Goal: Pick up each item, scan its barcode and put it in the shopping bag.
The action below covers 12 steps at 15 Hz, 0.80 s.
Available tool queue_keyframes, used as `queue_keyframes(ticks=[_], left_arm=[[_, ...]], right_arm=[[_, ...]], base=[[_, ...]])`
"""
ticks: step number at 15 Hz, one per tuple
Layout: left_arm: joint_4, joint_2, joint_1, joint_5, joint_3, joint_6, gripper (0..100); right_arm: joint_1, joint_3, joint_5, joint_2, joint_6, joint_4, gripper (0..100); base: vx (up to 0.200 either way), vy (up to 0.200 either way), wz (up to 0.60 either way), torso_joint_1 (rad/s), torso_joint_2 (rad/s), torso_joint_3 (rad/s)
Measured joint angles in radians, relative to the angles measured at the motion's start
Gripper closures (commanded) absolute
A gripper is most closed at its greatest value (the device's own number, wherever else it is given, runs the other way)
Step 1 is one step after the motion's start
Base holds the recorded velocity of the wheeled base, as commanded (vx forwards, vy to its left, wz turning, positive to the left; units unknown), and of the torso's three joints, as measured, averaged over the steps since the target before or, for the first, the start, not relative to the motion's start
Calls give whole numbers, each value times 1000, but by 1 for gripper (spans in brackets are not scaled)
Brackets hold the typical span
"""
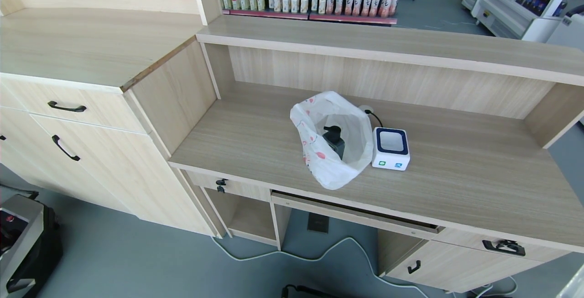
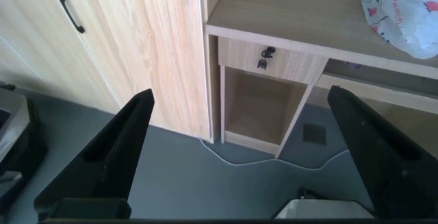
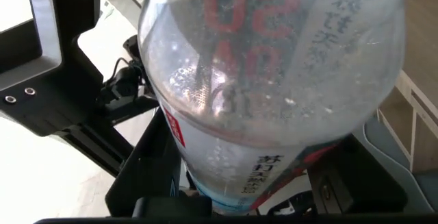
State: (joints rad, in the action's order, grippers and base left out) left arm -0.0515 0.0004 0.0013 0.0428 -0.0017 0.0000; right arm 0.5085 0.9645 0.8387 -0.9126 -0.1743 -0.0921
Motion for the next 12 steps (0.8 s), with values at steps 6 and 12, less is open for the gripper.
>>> queue_keyframes(ticks=[6, 12], left_arm=[[0, 0, 0, 0, 0, 0, 0], [0, 0, 0, 0, 0, 0, 0]], right_arm=[[-55, 4, -20, -19, 63, 21, 100], [-448, -119, -111, -111, 434, 344, 100]], base=[[0, 0, 0, 0, 0, 0], [0, 0, 0, 0, 0, 0]])
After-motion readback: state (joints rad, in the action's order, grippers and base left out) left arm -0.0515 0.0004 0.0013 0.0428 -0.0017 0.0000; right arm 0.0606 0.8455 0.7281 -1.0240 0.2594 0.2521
